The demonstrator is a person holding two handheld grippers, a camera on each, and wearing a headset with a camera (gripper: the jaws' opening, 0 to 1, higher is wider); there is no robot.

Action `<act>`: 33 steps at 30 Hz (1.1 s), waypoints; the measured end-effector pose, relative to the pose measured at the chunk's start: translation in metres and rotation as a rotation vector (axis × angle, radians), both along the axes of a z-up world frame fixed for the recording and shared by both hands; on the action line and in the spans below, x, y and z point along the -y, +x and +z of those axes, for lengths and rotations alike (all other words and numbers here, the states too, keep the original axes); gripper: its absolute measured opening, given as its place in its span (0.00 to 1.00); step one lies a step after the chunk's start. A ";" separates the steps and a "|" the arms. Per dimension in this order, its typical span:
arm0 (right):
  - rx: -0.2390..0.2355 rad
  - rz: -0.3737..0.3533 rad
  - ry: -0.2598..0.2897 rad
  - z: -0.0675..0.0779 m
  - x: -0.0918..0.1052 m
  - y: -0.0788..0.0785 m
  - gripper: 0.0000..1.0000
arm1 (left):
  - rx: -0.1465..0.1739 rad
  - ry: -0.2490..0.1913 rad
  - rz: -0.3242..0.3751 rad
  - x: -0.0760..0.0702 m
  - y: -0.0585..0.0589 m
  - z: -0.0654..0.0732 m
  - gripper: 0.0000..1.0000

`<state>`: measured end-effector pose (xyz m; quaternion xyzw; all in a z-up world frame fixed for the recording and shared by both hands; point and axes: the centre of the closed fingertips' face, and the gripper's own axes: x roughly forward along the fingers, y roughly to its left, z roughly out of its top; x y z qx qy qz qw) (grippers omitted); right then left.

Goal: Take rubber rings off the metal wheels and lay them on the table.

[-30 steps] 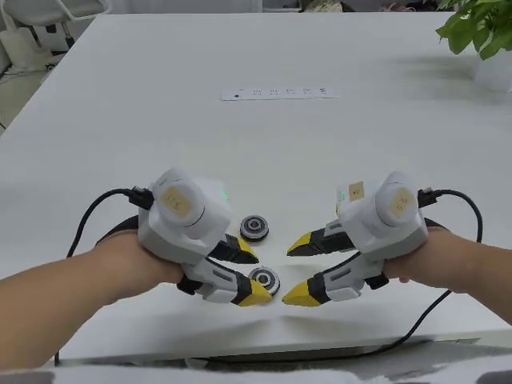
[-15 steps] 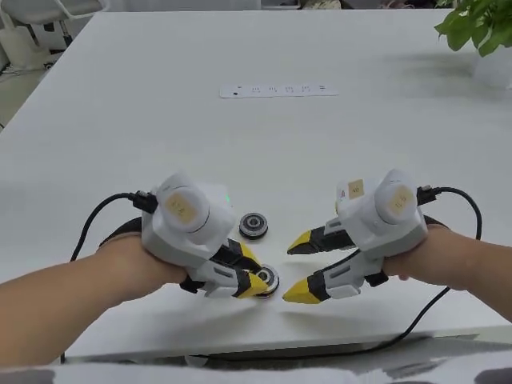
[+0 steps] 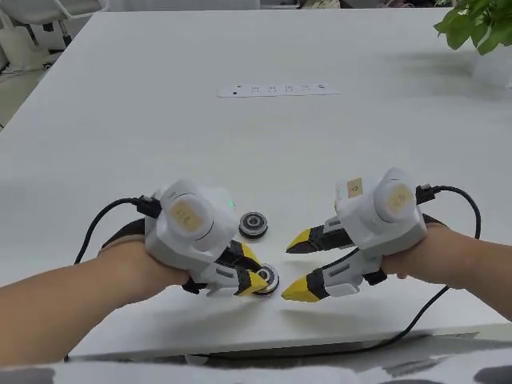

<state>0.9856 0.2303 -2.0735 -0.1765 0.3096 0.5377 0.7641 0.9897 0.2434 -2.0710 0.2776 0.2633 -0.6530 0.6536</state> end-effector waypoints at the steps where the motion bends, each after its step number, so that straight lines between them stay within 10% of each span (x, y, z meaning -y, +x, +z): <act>1: 0.001 0.003 -0.003 -0.001 -0.001 0.000 0.40 | 0.003 0.000 -0.002 0.000 0.000 0.000 0.08; 33: -0.064 -0.002 0.027 -0.010 -0.019 0.002 0.28 | 0.022 -0.031 0.004 -0.003 -0.001 0.003 0.08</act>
